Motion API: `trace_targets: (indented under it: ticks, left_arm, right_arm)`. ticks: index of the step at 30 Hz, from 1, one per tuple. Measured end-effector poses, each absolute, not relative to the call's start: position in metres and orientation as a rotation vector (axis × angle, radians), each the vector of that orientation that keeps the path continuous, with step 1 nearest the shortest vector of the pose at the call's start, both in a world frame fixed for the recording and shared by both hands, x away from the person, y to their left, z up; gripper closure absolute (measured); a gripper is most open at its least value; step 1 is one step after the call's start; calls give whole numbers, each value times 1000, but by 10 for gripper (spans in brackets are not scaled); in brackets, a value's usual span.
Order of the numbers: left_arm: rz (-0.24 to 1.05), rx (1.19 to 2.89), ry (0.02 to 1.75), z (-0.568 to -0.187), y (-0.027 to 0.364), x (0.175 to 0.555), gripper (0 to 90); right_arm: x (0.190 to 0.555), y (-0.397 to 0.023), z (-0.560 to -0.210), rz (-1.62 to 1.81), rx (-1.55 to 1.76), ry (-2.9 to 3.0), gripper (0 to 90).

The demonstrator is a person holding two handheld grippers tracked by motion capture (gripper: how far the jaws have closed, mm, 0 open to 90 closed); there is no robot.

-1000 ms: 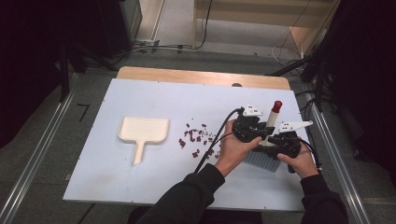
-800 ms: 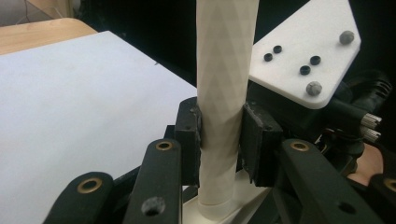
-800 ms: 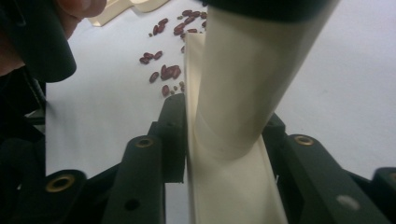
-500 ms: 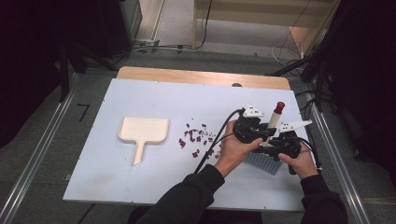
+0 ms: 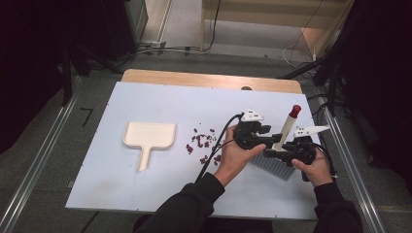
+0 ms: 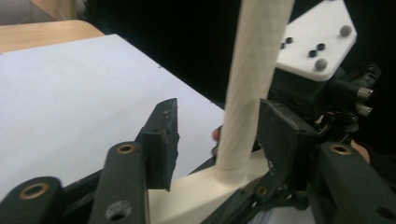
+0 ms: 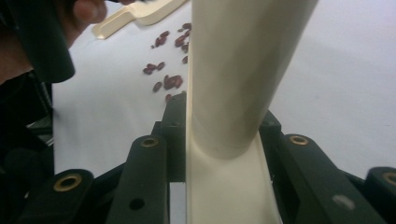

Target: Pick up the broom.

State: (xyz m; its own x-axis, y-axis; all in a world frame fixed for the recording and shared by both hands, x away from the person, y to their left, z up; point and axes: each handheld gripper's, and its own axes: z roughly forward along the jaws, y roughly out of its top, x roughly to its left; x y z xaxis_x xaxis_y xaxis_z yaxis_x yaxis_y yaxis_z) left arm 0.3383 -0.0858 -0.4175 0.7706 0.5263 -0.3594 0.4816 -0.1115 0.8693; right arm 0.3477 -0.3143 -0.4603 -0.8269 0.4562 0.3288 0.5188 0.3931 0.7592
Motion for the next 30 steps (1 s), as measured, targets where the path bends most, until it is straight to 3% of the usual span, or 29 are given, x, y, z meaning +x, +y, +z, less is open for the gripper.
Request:
trace_targets:
  ticks: [13, 30]
  left_arm:
    - [111, 1679, 894, -417, -23, 330, 458]
    - [263, 1633, 1072, -427, 66, 313, 377]
  right_arm:
    - [351, -311, -456, -1476, -1051, -2596, 643]
    - [354, -275, -444, -1576, -1199, -2690, 642]
